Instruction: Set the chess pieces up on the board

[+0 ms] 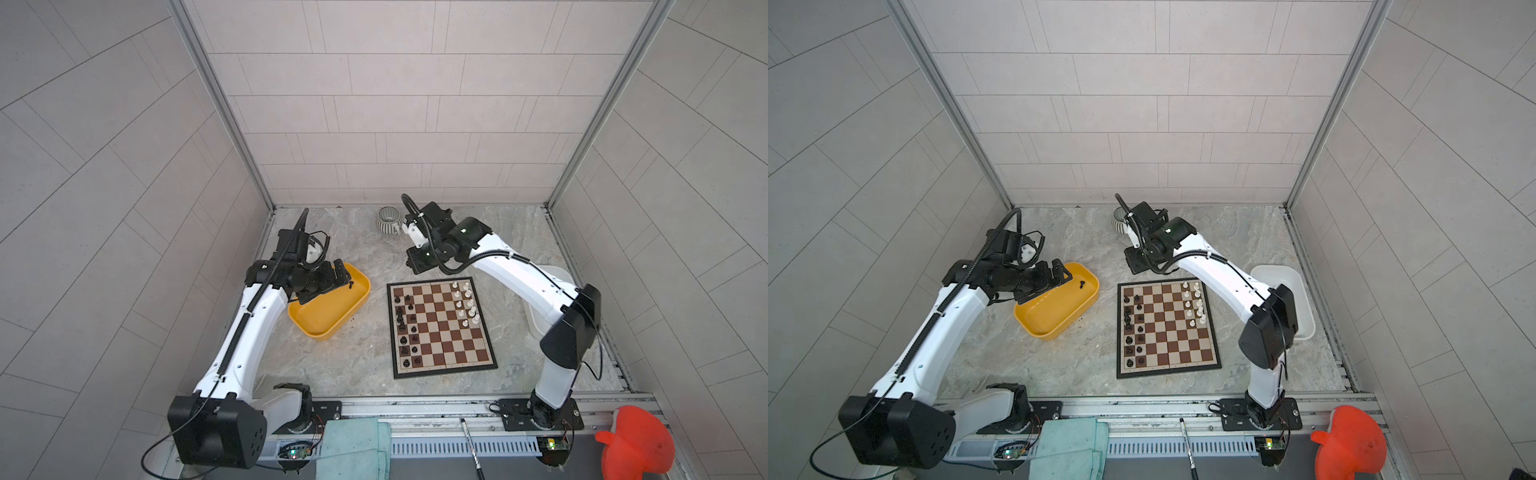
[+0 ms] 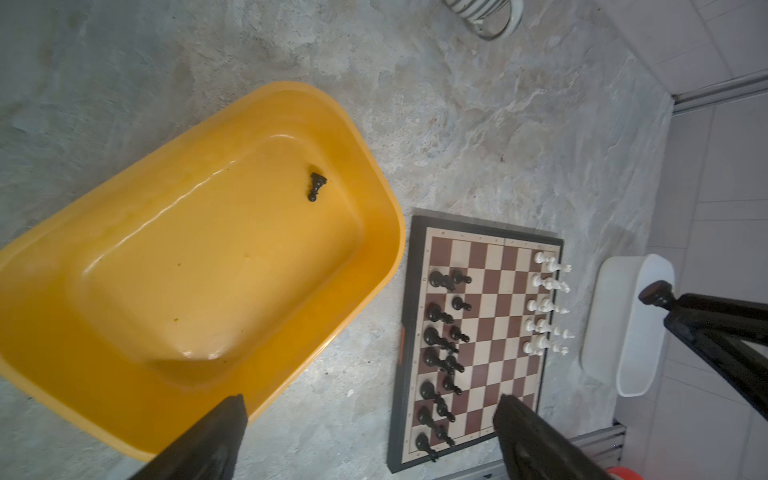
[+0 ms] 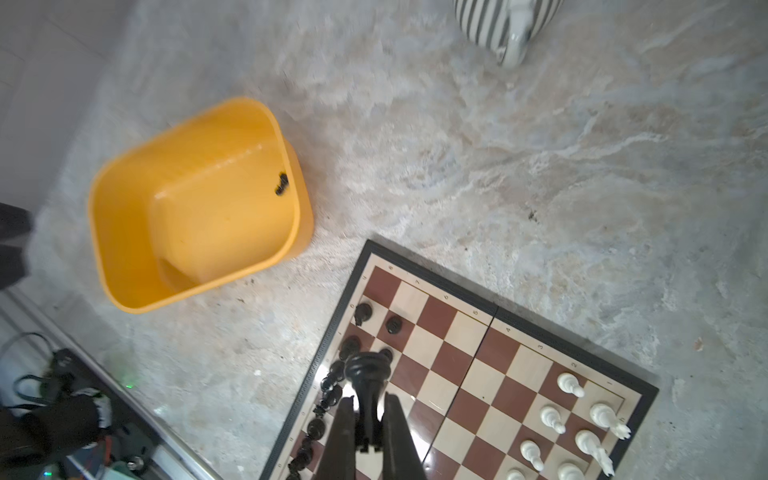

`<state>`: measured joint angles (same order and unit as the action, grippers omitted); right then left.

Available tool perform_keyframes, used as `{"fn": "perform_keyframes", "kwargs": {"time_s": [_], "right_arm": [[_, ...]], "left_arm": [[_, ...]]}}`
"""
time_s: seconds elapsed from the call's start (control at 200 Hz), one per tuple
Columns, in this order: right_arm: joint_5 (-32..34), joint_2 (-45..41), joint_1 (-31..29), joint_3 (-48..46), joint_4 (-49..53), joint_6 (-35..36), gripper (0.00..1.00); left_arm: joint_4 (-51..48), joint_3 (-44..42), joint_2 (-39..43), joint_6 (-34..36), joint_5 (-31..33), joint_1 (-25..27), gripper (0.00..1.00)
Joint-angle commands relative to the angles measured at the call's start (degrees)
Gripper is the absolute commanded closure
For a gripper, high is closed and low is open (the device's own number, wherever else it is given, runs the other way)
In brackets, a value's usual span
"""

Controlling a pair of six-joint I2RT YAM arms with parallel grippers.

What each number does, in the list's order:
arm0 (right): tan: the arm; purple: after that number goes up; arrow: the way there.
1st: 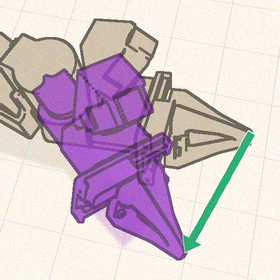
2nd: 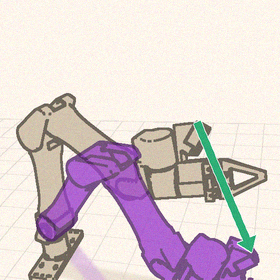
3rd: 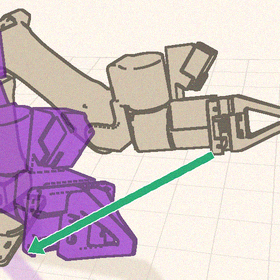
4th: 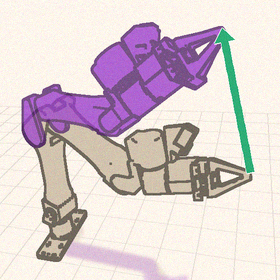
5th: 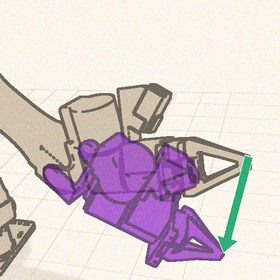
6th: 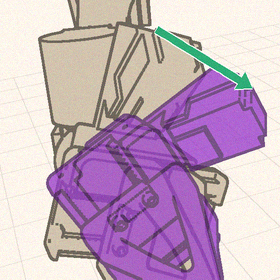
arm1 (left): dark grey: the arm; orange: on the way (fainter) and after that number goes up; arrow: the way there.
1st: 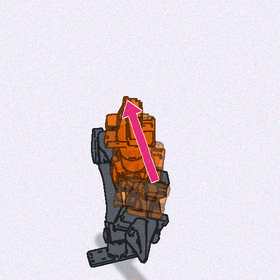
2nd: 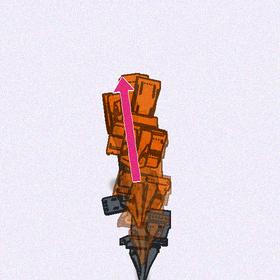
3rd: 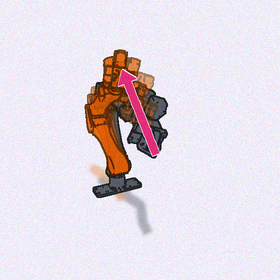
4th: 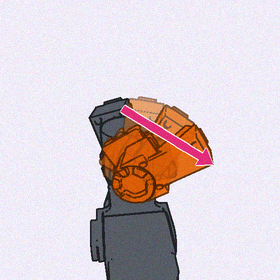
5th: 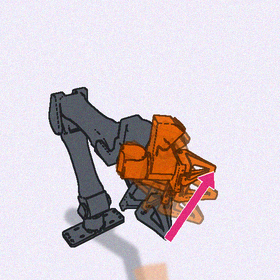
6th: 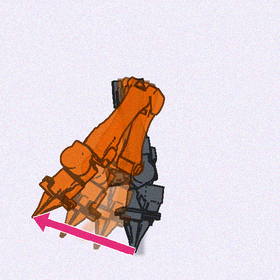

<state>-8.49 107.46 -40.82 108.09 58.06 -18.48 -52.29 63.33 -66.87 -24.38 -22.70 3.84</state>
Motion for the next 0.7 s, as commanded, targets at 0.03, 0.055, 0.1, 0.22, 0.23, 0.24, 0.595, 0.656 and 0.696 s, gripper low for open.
{"fn": "perform_keyframes", "kwargs": {"time_s": [0.03,0.055,0.1,0.22,0.23,0.24,0.595,0.656,0.696], "right_arm": [[7.1,10.7,-2.2,11.0,17.3,4.6,1.00],[7.7,12.5,-2.6,12.9,18.2,4.6,1.00],[8.6,15.3,-3.3,15.3,18.9,5.0,1.00],[8.8,20.9,-3.6,19.1,19.9,5.1,1.00],[8.8,21.4,-3.6,19.4,20.1,5.1,1.00],[8.8,21.7,-3.6,19.8,20.3,5.1,1.00],[6.5,31.8,-3.9,28.7,22.3,6.4,1.00],[6.2,32.8,-3.8,29.3,22.1,6.5,1.00],[6.1,33.5,-3.8,29.8,22.2,6.6,1.00]], "left_arm": [[2.7,-5.6,0.4,0.9,4.1,0.1,0.00],[3.5,-6.2,0.4,0.6,4.0,0.1,0.00],[4.5,-7.5,0.2,0.4,4.3,0.1,0.00],[5.6,-9.5,0.0,0.7,6.1,0.0,0.00],[5.7,-9.6,0.1,0.7,6.2,0.0,0.00],[5.8,-9.7,0.1,0.7,6.4,0.1,0.00],[6.4,-9.8,-0.7,0.6,5.5,0.0,0.00],[6.3,-9.6,-0.8,0.7,5.2,0.1,0.00],[6.3,-9.6,-0.9,0.8,5.1,0.1,0.00]]}}
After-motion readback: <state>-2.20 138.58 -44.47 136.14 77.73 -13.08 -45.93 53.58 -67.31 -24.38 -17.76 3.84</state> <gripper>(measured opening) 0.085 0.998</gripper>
